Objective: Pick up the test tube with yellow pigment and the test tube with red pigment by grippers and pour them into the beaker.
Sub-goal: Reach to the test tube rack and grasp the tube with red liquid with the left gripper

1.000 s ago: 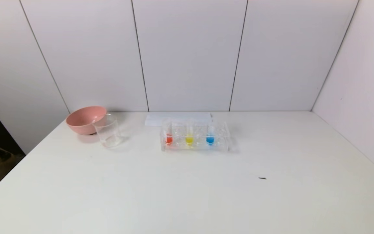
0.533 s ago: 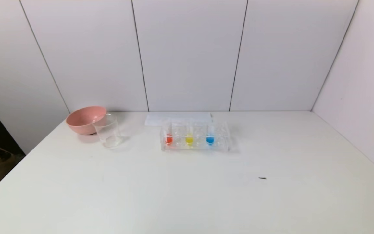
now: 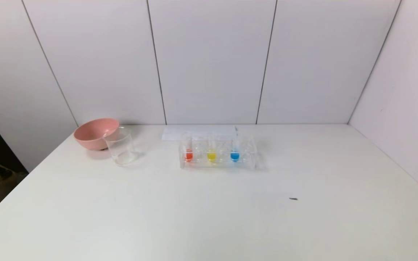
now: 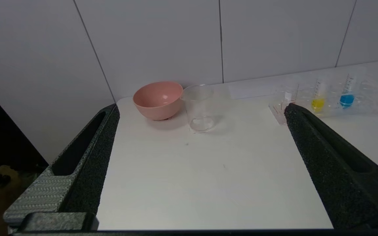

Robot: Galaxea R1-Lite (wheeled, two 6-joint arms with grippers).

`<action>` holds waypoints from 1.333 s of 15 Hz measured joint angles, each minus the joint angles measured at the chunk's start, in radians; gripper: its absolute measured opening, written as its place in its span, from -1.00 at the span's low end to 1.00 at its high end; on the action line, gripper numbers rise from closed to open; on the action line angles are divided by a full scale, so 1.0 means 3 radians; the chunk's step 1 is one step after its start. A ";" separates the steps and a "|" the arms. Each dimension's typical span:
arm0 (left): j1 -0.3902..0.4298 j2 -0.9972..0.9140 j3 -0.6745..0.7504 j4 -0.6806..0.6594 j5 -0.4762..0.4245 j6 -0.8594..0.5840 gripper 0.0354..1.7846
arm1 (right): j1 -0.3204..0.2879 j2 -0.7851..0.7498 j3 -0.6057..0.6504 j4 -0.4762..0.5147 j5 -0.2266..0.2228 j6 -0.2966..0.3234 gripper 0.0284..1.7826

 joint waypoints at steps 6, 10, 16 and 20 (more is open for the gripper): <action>-0.0199 0.0834 -0.0433 -0.0376 -0.0006 -0.0019 0.98 | 0.0000 0.0000 0.0000 0.0000 -0.0001 0.0000 0.91; -0.0382 0.1294 -0.0580 -0.0615 -0.0003 -0.0055 0.98 | 0.0003 0.0000 0.0000 0.0000 -0.0001 0.0000 0.91; -0.0655 0.1740 -0.0796 -0.0647 0.0070 -0.0213 0.98 | 0.0000 0.0000 0.0000 0.0000 -0.0001 0.0000 0.91; -0.0726 0.2004 -0.0759 -0.0855 0.0080 -0.0408 0.98 | 0.0003 0.0000 0.0000 0.0000 -0.0001 0.0000 0.91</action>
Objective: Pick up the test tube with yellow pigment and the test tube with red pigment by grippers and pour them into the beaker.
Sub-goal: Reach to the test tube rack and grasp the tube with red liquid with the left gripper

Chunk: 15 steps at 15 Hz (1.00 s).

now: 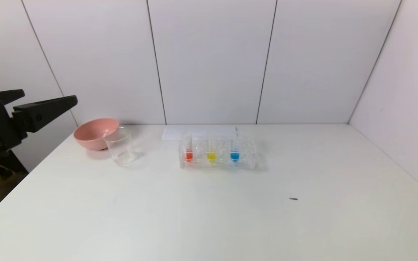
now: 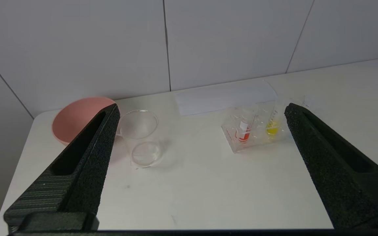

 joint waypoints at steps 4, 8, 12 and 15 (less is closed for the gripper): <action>-0.0062 0.0277 0.0155 -0.0385 0.0004 -0.0050 0.98 | -0.0001 0.0000 0.0000 0.0000 0.0000 0.0000 0.91; -0.0123 0.0580 0.0270 -0.0655 0.0013 -0.0055 0.98 | -0.0003 0.0000 0.0000 -0.0001 0.0000 0.0000 0.91; -0.0213 0.0861 0.0352 -0.0895 0.0050 -0.0057 0.98 | -0.0003 0.0000 0.0000 -0.0001 0.0000 0.0000 0.91; -0.0321 0.1050 0.0446 -0.1123 0.0118 -0.0063 0.98 | -0.0001 0.0000 0.0000 -0.0001 0.0000 0.0000 0.91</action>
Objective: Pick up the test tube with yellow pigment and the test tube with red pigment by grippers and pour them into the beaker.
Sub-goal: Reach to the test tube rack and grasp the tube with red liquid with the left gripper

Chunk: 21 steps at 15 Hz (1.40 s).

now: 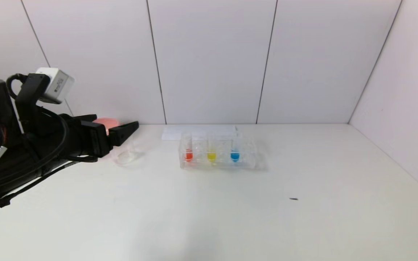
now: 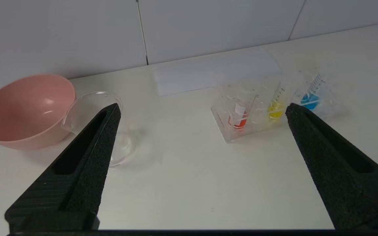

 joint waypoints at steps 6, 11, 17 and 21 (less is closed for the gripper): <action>-0.0360 0.0521 0.0057 -0.0474 0.0519 -0.0077 0.98 | 0.0000 0.0000 0.0000 0.0000 0.0000 -0.0001 0.91; -0.0630 0.0870 0.0070 -0.0706 0.0805 -0.0106 0.98 | -0.0001 0.0000 0.0000 0.0001 0.0000 0.0000 0.91; -0.0877 0.1192 0.0027 -0.0838 0.1130 -0.0291 0.98 | -0.0001 0.0000 0.0000 0.0001 0.0000 -0.0001 0.91; -0.0946 0.1410 0.0002 -0.1043 0.1170 -0.0420 0.98 | 0.0001 0.0000 0.0000 0.0001 0.0000 0.0000 0.91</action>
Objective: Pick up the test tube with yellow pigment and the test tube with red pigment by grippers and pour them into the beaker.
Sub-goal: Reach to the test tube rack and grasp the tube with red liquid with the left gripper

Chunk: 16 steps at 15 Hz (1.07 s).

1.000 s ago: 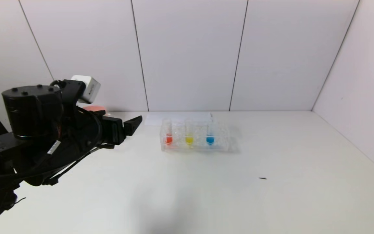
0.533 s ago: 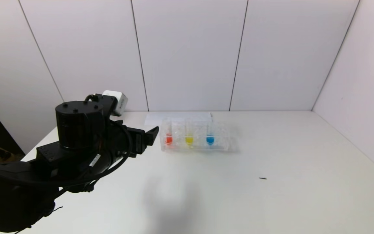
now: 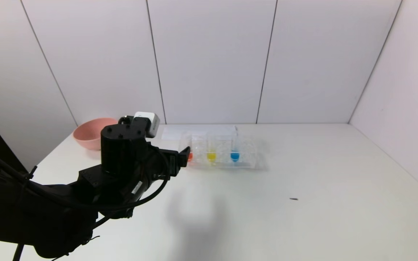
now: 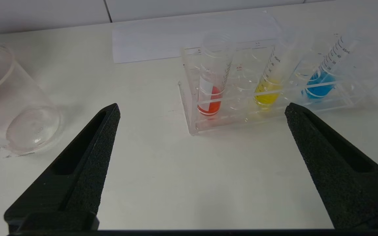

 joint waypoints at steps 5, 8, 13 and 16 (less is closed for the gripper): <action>-0.0009 0.0228 -0.0067 -0.0013 -0.0026 -0.0074 0.98 | -0.0003 0.0000 0.0000 -0.0001 0.0000 0.0000 0.91; -0.0009 0.0396 -0.0116 -0.0238 -0.0043 -0.0061 0.98 | 0.0000 0.0000 0.0000 -0.0001 0.0000 0.0000 0.91; -0.0006 0.0626 -0.0185 -0.0521 -0.0059 0.0026 0.98 | -0.0003 0.0000 0.0000 -0.0001 0.0000 0.0000 0.91; 0.0006 0.0757 -0.0241 -0.0572 -0.0065 0.0037 0.98 | -0.0001 0.0000 0.0000 -0.0001 0.0000 0.0000 0.91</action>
